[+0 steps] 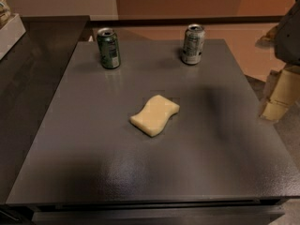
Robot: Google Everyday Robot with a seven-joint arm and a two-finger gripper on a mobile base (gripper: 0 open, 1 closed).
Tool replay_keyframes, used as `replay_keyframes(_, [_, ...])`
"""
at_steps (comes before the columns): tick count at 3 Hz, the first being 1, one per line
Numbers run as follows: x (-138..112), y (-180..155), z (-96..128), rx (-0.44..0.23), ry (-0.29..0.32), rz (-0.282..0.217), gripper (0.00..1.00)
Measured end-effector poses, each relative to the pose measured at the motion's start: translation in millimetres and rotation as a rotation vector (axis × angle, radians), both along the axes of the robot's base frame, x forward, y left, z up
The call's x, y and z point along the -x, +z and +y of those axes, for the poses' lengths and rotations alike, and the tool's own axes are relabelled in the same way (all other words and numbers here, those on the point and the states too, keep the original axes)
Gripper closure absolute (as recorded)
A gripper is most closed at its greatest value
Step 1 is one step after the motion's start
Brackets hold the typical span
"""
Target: Move 7up can near sponge
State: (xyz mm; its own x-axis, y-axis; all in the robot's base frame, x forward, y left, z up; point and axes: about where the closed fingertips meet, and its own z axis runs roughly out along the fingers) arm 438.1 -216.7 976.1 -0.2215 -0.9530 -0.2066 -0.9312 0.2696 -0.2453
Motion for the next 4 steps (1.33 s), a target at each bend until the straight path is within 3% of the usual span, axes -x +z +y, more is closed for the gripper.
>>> replay_keyframes(2, [-4.9, -1.1, 1.9, 0.029, -0.007, -0.005, 0.00])
replay_keyframes(3, [-35.7, -17.8, 7.4, 0.020, -0.070, -0.021, 0.00])
replay_keyframes(4, [-83.4, -42.5, 8.4, -0.023, -0.191, -0.067, 0.00])
